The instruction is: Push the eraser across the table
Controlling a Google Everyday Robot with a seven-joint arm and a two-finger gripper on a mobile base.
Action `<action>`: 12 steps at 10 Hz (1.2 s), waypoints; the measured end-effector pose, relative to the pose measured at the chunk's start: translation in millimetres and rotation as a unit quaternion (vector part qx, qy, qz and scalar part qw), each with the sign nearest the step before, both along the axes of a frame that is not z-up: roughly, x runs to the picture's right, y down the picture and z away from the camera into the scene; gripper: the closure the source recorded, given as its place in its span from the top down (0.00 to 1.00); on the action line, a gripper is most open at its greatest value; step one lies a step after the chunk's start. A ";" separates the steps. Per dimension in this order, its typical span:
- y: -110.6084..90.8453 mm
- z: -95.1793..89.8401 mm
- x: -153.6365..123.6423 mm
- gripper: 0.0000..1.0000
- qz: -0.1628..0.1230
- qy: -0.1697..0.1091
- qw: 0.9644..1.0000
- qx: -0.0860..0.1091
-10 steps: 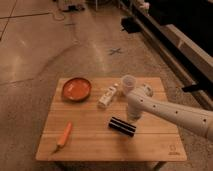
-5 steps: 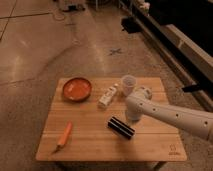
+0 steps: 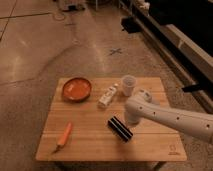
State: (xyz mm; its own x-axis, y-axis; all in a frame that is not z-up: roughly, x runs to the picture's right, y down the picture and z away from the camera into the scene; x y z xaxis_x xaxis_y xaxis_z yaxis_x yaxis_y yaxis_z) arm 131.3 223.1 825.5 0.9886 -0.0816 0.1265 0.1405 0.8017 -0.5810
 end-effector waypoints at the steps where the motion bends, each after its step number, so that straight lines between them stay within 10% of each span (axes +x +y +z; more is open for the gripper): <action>1: 2.3 -2.0 -3.4 0.05 -0.002 -0.001 1.000 0.001; 12: 7.5 -4.7 -25.2 0.05 -0.016 -0.003 1.000 0.017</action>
State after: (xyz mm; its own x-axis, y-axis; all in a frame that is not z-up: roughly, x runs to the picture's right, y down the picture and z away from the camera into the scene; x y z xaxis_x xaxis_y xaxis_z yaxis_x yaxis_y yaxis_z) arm 106.1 230.6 820.8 0.9848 -0.1167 0.1288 0.1689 0.8161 -0.5527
